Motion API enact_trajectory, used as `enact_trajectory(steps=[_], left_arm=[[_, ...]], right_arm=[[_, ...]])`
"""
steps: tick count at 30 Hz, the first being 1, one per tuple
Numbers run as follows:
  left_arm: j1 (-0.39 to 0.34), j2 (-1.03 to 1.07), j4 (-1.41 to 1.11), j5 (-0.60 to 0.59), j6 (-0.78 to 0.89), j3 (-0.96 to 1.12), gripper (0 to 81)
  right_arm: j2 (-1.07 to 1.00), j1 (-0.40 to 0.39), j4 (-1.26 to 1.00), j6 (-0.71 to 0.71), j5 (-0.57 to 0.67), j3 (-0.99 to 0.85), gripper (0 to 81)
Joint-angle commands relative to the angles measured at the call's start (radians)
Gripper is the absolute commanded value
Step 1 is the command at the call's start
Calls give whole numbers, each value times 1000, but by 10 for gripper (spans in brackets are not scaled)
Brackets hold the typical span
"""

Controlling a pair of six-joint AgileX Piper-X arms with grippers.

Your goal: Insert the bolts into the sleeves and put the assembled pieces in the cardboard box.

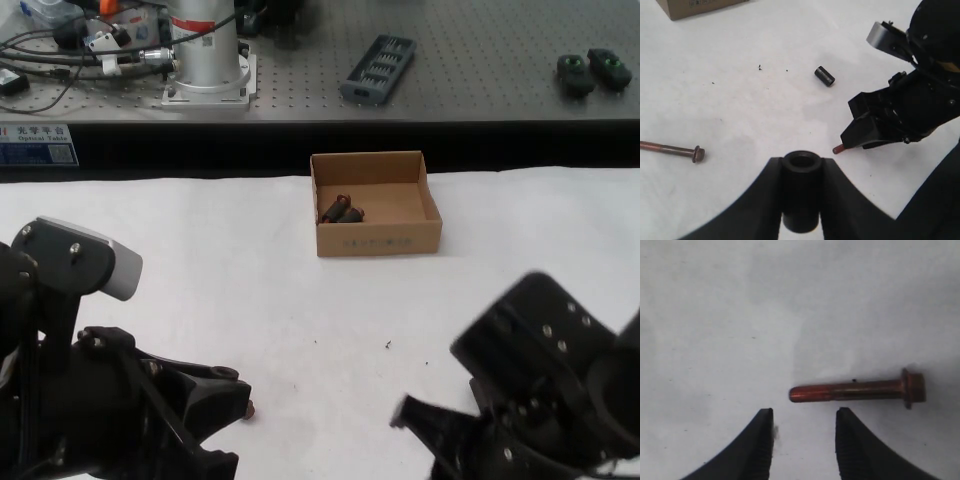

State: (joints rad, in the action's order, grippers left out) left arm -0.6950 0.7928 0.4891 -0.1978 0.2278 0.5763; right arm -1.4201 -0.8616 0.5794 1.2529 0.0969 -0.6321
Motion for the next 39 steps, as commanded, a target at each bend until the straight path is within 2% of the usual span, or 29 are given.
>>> enact_trajectory(steps=[1, 9, 21, 35, 39], left_arm=[[3, -10, -12, 14, -7, 6, 113], [3, -10, -12, 14, -10, 6, 113], [3, -10, 60, 8, -2, 6, 113], [3, -10, 59, -2, -2, 6, 113], [3, -10, 59, -2, -2, 6, 113]], right_arm=[[0, 4, -30, 25, 10, 12, 313], [0, 4, -46, 89, -30, 23, 313], [0, 92, -71, 124, -26, 60, 313], [0, 189, -122, 76, -55, 59, 313], [0, 195, -122, 73, -50, 59, 313]])
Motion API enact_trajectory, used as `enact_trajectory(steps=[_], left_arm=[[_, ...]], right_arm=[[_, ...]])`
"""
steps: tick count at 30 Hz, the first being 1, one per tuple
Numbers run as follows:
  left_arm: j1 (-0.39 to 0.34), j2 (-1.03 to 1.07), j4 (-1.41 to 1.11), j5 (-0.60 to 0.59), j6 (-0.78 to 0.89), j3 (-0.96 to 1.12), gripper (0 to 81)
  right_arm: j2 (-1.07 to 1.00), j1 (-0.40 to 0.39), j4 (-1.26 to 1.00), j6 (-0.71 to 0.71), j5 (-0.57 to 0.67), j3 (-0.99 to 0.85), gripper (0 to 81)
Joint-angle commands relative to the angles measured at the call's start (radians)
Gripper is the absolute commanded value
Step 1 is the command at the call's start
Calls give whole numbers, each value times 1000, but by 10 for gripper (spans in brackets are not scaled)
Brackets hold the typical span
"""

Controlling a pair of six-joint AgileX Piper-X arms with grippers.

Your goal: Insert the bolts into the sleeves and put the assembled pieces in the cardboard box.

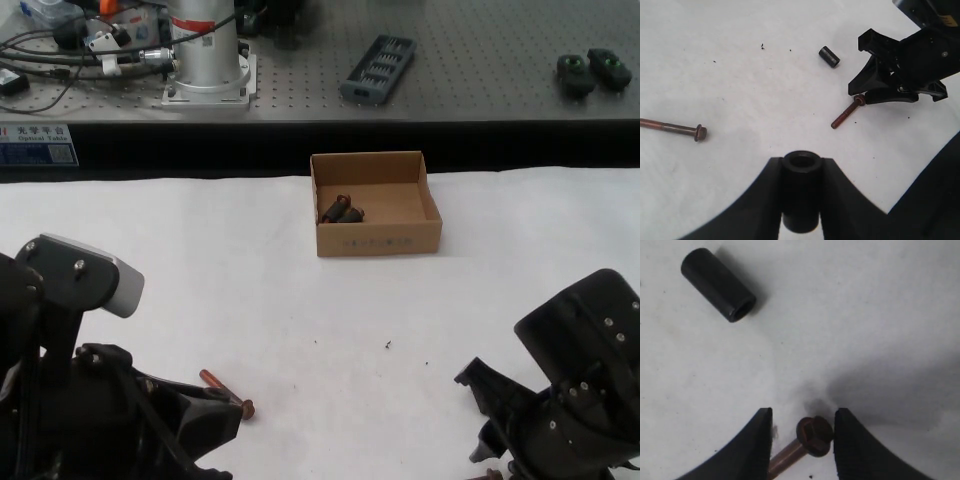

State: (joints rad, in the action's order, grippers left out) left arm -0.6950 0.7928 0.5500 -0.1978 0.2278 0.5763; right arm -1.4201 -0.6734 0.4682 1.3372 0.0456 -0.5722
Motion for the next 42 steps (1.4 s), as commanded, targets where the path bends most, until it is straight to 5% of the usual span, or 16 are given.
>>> enact_trajectory(steps=[1, 26, 29, 35, 42], left_arm=[[3, -10, -2, -2, -2, 6, 113], [3, -10, -5, -1, -2, 6, 113], [3, -10, -5, -1, -2, 6, 113], [3, -10, -5, -1, -2, 6, 113], [3, -10, -5, -1, -2, 6, 113]], right_arm=[[0, 7, -11, -11, 1, -1, 313], [-109, -69, -189, 34, 118, -1, 313], [-109, -69, -206, 38, 125, -1, 256], [-109, -69, -206, 14, 139, -1, 15], [-109, -65, -165, -131, 170, -1, 4]])
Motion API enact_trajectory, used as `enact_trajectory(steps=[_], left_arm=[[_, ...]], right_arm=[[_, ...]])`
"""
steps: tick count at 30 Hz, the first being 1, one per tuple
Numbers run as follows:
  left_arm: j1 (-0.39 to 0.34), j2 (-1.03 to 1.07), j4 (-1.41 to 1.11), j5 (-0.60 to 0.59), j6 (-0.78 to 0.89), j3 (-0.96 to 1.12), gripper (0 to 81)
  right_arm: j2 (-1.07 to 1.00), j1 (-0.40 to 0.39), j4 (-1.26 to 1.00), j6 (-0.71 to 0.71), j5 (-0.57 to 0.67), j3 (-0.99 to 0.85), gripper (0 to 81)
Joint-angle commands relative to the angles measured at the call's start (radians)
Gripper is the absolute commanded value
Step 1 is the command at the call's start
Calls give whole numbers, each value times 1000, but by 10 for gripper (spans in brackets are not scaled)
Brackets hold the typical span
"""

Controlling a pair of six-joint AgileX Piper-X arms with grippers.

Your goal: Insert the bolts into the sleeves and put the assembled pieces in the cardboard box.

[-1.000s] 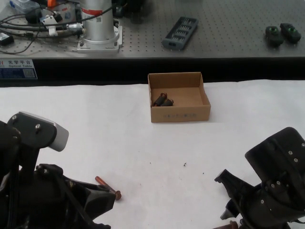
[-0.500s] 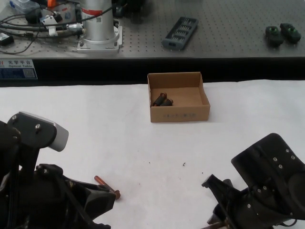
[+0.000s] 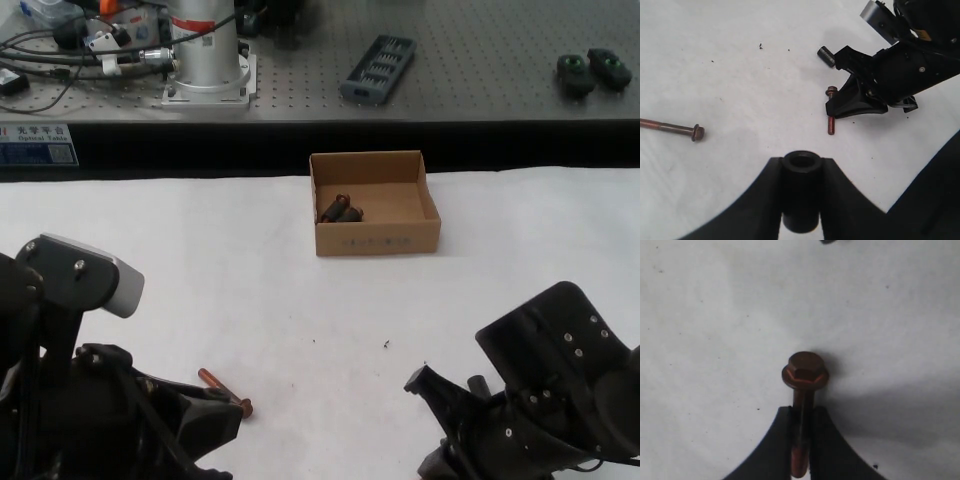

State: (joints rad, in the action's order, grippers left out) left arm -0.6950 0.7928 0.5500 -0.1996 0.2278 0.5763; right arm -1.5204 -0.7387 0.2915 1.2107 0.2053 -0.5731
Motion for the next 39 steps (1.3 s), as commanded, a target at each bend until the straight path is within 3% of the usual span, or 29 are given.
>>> enact_trajectory(steps=[1, 13, 18, 21, 24, 31, 39], left_arm=[[3, -10, -5, 1, -2, 6, 113], [3, -10, -5, -31, -2, 6, 113], [3, -10, -5, -45, 0, 6, 113], [3, -10, -5, -45, 5, 6, 113], [3, -10, -5, -45, 7, 6, 113], [3, -10, -5, -53, 28, 6, 113], [3, -10, -5, -60, 36, 6, 113]], right_arm=[[-9, 3, 28, -41, 15, 0, 4], [-9, 71, 275, -490, 20, -16, 4], [-9, 73, 457, -751, -137, -103, 4], [-9, 73, 542, -832, -195, -145, 1], [-9, 73, 552, -861, -195, -154, 53], [-9, 73, 560, -875, -196, -154, 256], [-9, 73, 552, -860, -205, -152, 247]])
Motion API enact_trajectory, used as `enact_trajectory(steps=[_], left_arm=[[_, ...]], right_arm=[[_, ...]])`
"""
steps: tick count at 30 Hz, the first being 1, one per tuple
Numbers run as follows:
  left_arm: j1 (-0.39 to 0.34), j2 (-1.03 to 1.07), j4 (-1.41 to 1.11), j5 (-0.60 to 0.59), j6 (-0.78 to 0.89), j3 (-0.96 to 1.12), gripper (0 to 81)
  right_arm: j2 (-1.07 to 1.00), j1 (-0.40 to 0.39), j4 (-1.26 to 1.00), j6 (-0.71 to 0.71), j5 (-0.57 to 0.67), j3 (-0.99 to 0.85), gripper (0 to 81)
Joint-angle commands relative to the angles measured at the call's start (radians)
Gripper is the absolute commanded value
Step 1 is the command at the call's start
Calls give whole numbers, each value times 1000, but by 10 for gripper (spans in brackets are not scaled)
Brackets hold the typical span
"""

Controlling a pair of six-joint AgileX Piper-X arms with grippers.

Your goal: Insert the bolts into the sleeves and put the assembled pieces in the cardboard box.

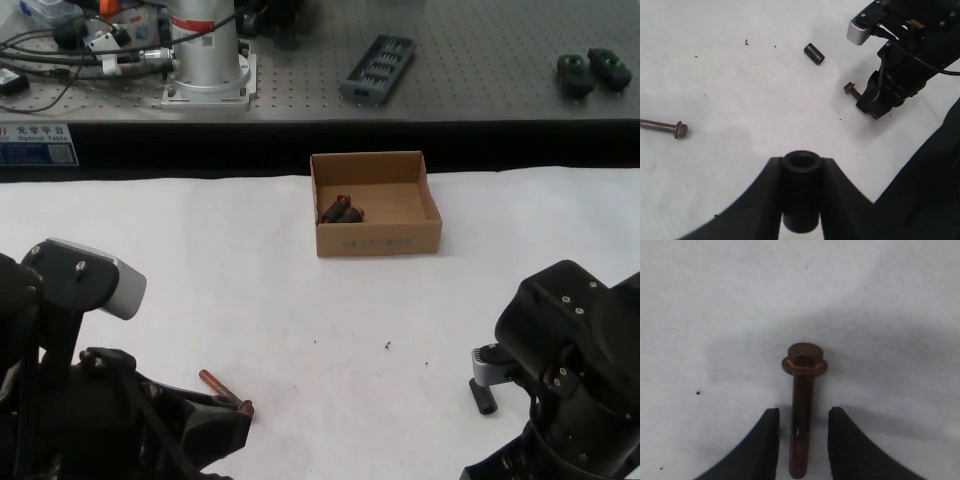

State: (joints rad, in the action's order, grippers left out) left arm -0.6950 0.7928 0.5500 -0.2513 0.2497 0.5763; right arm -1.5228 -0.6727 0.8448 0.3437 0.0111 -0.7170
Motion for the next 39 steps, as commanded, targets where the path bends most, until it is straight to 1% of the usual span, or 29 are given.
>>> enact_trajectory(steps=[1, 11, 18, 25, 33, 36, 38, 39], left_arm=[[3, -10, -5, -8, 14, 6, 113], [3, -10, -5, -8, 29, 6, 113], [3, -10, -5, -8, 29, 6, 113], [3, -10, -5, -8, 29, 6, 113], [3, -10, -5, -8, 29, 6, 113], [3, -10, -5, -8, 29, 6, 113], [3, -10, -5, -8, 29, 6, 113], [3, -10, -5, -8, 29, 6, 113]], right_arm=[[-7, 7, -9, 8, -20, -7, 247], [-7, 7, -48, 58, -47, -8, 247], [-7, 7, -56, 89, -62, -8, 179], [-39, 7, -62, 114, -30, -8, 179], [-84, -36, -67, 119, -22, -8, 179], [-84, -40, -69, 122, -34, -8, 178], [-84, -40, -66, 128, -43, -8, 165], [-84, -40, -66, 128, -46, -8, 144]])
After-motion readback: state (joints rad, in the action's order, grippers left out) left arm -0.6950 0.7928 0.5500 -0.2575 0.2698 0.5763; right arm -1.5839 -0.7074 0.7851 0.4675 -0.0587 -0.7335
